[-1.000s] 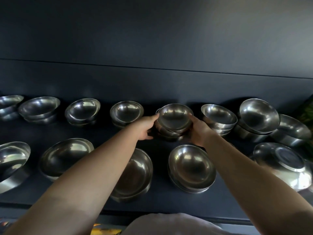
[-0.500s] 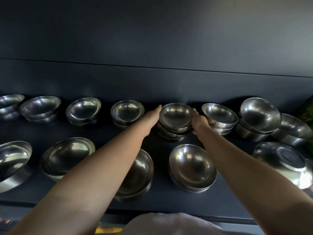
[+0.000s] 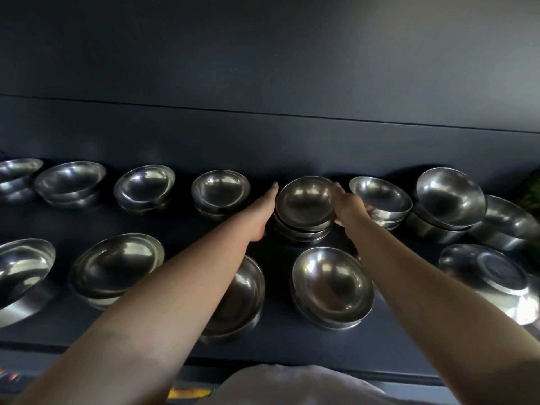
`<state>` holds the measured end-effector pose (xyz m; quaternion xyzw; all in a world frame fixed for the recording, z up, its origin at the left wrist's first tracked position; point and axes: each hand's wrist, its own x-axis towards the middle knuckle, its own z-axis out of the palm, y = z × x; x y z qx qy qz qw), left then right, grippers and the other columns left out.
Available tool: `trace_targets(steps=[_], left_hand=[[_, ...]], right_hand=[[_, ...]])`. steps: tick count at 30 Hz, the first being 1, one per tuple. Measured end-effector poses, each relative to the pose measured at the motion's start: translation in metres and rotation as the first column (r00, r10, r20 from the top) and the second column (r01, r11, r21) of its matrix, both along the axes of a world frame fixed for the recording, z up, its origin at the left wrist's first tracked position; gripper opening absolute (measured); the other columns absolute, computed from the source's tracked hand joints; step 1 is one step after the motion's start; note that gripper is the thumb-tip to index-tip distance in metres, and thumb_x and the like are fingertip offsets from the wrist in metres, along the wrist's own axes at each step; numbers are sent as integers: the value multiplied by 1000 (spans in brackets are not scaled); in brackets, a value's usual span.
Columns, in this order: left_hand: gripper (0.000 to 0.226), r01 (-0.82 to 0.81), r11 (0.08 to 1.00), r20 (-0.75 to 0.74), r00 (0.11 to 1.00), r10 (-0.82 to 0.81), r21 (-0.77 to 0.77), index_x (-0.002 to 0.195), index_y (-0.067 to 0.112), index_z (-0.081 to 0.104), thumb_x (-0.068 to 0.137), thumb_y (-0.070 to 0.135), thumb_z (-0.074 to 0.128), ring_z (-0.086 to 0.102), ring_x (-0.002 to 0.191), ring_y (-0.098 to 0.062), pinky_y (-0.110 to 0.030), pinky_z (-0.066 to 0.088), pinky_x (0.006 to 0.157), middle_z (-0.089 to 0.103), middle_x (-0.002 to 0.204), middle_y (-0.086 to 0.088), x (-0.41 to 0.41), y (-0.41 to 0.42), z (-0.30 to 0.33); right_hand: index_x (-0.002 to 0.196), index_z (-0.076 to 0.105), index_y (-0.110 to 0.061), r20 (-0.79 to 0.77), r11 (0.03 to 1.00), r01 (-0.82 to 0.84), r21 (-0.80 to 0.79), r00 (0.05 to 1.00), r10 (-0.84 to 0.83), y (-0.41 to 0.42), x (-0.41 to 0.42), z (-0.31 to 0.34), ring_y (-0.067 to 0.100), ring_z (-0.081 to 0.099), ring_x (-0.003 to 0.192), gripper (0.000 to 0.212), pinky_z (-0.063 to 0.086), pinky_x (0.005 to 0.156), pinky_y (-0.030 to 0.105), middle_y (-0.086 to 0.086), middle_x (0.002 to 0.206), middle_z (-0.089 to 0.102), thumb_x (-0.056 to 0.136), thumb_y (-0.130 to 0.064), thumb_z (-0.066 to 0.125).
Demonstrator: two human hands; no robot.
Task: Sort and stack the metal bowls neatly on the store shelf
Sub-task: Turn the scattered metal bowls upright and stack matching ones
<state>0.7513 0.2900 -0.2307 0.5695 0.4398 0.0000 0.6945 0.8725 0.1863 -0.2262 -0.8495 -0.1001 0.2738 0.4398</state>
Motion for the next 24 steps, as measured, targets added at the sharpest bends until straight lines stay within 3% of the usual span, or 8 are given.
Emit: trace_targets(steps=[4, 8, 13, 15, 17, 20, 22, 24], left_hand=[[69, -15, 1000, 33, 999, 14, 21, 134, 24, 45, 87, 70, 25, 44, 126, -19, -39, 28, 108, 50, 138, 2, 4, -4, 0], [70, -10, 1000, 70, 998, 8, 23, 133, 22, 47, 87, 70, 25, 51, 119, -18, -32, 36, 99, 55, 133, 1, 6, -2, 1], [71, 1, 999, 126, 992, 5, -49, 129, 17, 51, 88, 69, 26, 54, 117, -19, -29, 38, 98, 58, 129, -5, 7, -3, 1], [75, -14, 997, 120, 993, 24, -82, 129, 15, 52, 86, 71, 26, 54, 118, -20, -30, 38, 100, 58, 129, -6, 7, -5, 1], [79, -5, 994, 108, 994, 17, -109, 129, 14, 52, 84, 73, 26, 55, 115, -21, -33, 42, 95, 59, 128, -8, 8, -3, -2], [75, 2, 992, 75, 997, 7, -123, 124, 14, 54, 87, 71, 23, 55, 109, -23, -30, 38, 73, 59, 127, -8, 7, -4, -1], [75, 9, 992, 62, 998, -1, -129, 129, 15, 51, 87, 70, 22, 51, 116, -24, -32, 34, 79, 55, 132, -7, 6, -4, -1], [75, 17, 994, 59, 998, -11, -110, 134, 18, 46, 87, 71, 22, 46, 124, -25, -39, 31, 95, 49, 139, -7, 6, -5, -3]], right_hand=[[133, 47, 2, -36, 999, 41, 21, 999, -40, -2, 1, -4, 33, 46, 128, 67, 34, 110, 42, 19, 135, 52, 94, -51, 37], [136, 42, 4, -2, 998, 19, -66, 1000, -19, -4, -4, 1, 34, 43, 129, 64, 31, 110, 36, 21, 136, 49, 99, -46, 30], [142, 33, 2, 76, 990, -36, -136, 996, 46, -8, -14, 11, 35, 35, 134, 54, 27, 107, 33, 25, 143, 39, 104, -34, 21], [138, 38, 5, 85, 989, -27, -144, 996, 39, -7, -14, 9, 35, 38, 132, 57, 28, 106, 34, 25, 140, 43, 103, -37, 22], [132, 45, 7, 68, 994, 13, -107, 998, -6, -6, -14, 4, 36, 44, 128, 61, 33, 106, 36, 24, 134, 50, 102, -42, 25], [129, 49, 3, -5, 998, 45, -40, 999, -45, -5, -15, 2, 34, 50, 121, 63, 39, 106, 43, 22, 128, 55, 99, -48, 28], [128, 49, 1, -48, 998, 54, -14, 997, -55, -7, -15, 1, 32, 57, 105, 61, 44, 102, 45, 19, 117, 58, 98, -48, 29], [130, 47, -5, -77, 996, 84, 34, 994, -82, -9, -15, -1, 24, 54, 79, 55, 50, 93, 44, 13, 104, 53, 99, -46, 30]])
